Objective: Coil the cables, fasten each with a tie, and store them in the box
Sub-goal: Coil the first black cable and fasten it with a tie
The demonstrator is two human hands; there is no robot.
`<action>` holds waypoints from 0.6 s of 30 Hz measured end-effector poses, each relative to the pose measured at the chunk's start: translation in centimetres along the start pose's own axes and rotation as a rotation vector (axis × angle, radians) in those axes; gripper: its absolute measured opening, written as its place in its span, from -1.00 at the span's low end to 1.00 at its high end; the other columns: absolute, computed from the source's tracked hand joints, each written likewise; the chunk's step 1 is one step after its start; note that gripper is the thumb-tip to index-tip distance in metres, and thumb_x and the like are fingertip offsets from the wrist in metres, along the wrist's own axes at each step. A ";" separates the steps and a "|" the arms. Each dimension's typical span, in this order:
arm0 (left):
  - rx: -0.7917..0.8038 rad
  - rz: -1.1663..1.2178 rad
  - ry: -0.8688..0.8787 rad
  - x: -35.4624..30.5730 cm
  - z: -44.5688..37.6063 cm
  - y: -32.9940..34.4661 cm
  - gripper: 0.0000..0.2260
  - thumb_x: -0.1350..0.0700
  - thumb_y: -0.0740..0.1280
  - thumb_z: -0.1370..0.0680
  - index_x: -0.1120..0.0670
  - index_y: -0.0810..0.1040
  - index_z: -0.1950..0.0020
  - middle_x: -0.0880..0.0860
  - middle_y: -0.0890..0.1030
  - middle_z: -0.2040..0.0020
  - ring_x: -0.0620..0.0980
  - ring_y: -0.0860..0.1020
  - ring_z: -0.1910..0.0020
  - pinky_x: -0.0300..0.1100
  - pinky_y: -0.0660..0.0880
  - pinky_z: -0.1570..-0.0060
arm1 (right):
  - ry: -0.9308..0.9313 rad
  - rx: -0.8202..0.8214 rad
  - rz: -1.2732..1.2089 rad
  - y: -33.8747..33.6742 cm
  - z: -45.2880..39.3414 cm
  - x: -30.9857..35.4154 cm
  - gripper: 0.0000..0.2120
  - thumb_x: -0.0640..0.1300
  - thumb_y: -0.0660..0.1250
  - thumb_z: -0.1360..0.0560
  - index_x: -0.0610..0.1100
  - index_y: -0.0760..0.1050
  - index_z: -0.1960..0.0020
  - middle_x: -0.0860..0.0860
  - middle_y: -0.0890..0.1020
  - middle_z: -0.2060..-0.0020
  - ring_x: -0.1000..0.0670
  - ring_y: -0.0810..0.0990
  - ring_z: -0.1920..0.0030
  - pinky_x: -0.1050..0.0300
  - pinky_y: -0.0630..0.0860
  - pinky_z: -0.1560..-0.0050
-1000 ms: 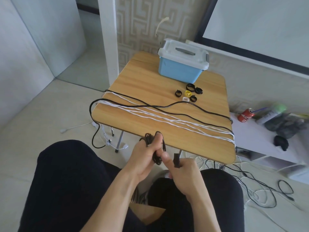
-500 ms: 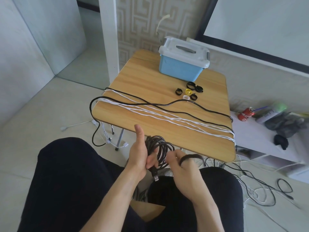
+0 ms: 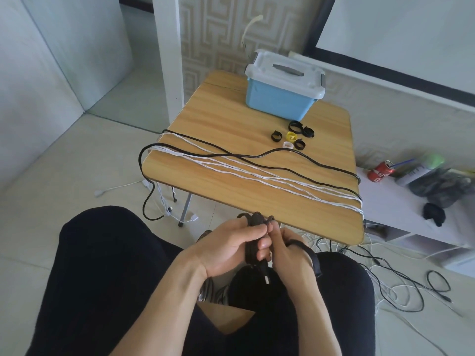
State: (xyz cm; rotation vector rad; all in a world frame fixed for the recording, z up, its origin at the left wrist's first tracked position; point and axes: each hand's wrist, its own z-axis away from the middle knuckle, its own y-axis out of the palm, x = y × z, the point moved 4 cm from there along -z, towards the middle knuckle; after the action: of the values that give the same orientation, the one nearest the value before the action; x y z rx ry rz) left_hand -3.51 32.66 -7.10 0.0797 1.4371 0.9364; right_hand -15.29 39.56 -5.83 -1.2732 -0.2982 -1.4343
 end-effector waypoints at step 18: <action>-0.077 -0.570 -0.022 -0.1 -0.2 -0.1 -0.62 -0.16 0.40 -0.54 0.12 0.43 0.21 -0.02 0.40 0.39 -0.04 0.42 0.35 -0.22 0.45 0.02 | -0.004 0.445 1.030 -0.5 1.5 0.5 -0.67 -0.24 -0.02 -0.69 -0.24 0.44 -0.32 -0.17 0.53 -0.26 -0.15 0.50 -0.27 0.07 0.40 -0.13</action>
State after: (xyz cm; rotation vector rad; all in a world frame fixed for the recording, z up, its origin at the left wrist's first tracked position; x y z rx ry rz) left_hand -3.62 32.50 -7.11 -0.3596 1.2990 0.5152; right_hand -14.82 40.64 -4.62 -0.8350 0.0568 -0.4419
